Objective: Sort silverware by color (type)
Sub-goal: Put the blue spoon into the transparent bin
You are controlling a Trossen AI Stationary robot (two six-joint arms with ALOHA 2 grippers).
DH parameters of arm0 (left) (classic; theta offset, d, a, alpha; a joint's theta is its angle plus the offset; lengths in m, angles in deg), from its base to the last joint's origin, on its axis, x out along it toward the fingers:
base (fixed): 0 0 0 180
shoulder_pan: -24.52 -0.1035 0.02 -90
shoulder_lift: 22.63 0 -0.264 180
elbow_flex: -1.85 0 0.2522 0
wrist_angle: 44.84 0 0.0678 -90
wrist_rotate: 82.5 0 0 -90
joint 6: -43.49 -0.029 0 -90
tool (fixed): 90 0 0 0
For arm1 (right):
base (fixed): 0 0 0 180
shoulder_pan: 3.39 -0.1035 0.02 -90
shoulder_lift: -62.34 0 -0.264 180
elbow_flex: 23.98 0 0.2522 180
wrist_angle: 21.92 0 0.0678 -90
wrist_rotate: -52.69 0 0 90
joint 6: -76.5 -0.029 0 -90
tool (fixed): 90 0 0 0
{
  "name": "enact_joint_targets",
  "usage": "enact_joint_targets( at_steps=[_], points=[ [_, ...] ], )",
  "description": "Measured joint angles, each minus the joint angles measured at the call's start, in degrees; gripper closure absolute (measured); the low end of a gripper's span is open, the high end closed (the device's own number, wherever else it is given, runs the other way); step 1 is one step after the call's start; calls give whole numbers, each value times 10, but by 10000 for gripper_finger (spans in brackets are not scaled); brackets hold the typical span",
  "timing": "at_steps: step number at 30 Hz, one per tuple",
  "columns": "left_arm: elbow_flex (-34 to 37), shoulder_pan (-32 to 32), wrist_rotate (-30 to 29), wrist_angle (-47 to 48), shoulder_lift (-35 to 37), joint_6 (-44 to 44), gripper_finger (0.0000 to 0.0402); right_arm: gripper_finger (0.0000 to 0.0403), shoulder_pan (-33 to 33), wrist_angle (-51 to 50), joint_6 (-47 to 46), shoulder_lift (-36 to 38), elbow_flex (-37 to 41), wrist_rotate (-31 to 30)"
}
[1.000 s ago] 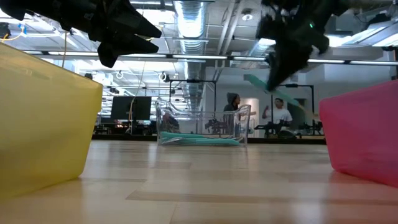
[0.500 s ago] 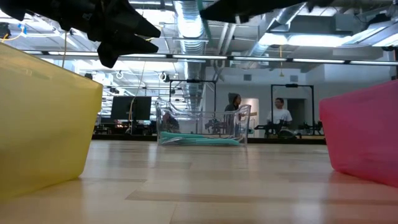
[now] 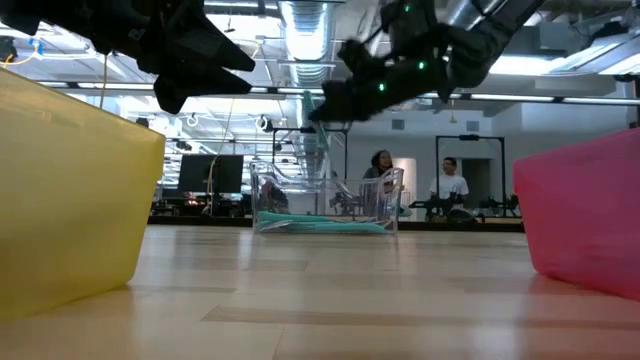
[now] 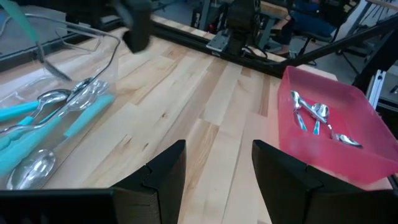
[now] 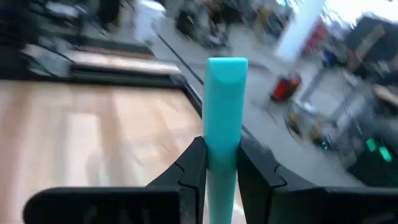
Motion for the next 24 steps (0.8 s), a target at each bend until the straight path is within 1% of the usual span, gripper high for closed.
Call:
enact_joint_targets(
  at_steps=[2,7,12,15,20,24],
  points=[
    [0,0,0,4,0,3,235,315,14,-5,-17,-6,0,-16],
    [0,0,-2,11,0,8,235,315,33,-50,-22,-7,0,-40],
    [0,0,-3,10,0,8,235,302,44,-140,-79,-8,0,-42],
    [0,0,-3,10,0,8,235,300,52,-176,-103,-8,-1,-42],
    [0,0,-5,9,0,16,235,291,60,-195,-109,-8,-1,-42],
    [0,0,-5,9,0,21,235,265,62,-193,-107,-8,0,-33]
  ],
)
